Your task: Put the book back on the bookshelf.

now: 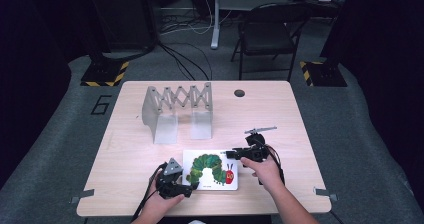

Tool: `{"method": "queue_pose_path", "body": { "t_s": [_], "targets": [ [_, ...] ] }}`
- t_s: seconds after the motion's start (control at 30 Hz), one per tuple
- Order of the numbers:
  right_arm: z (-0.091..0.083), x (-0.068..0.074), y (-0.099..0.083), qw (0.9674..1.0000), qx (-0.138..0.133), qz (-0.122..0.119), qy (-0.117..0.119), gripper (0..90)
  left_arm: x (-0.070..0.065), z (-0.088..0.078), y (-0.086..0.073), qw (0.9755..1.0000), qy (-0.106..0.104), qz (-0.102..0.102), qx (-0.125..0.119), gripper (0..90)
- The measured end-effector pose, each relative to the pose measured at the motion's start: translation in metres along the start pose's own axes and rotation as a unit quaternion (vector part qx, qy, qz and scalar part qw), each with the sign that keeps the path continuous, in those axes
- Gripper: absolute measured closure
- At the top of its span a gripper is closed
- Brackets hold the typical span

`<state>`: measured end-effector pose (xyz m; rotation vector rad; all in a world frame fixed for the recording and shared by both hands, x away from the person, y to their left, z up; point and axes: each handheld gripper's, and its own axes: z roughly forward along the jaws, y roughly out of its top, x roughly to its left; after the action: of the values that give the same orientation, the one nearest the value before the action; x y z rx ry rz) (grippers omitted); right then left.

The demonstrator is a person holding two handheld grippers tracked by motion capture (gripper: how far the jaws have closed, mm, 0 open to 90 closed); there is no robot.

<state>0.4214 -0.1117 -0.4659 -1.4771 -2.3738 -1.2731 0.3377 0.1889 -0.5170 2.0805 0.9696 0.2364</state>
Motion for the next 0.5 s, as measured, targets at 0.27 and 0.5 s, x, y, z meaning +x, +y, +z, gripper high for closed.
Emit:
{"method": "queue_pose_path", "body": {
  "t_s": [0.27,0.5],
  "targets": [
    [0.0020,0.0014,0.0011,1.0000,0.004,0.003,-0.003,57.9,0.0029,-0.0013,0.0014,0.9998,-0.004,-0.016,0.005,25.6],
    [0.0014,0.0030,0.0031,1.0000,0.001,0.000,-0.004,58.0,0.0060,-0.0031,0.0031,0.9998,-0.004,-0.019,-0.001,29.7]
  ]
}}
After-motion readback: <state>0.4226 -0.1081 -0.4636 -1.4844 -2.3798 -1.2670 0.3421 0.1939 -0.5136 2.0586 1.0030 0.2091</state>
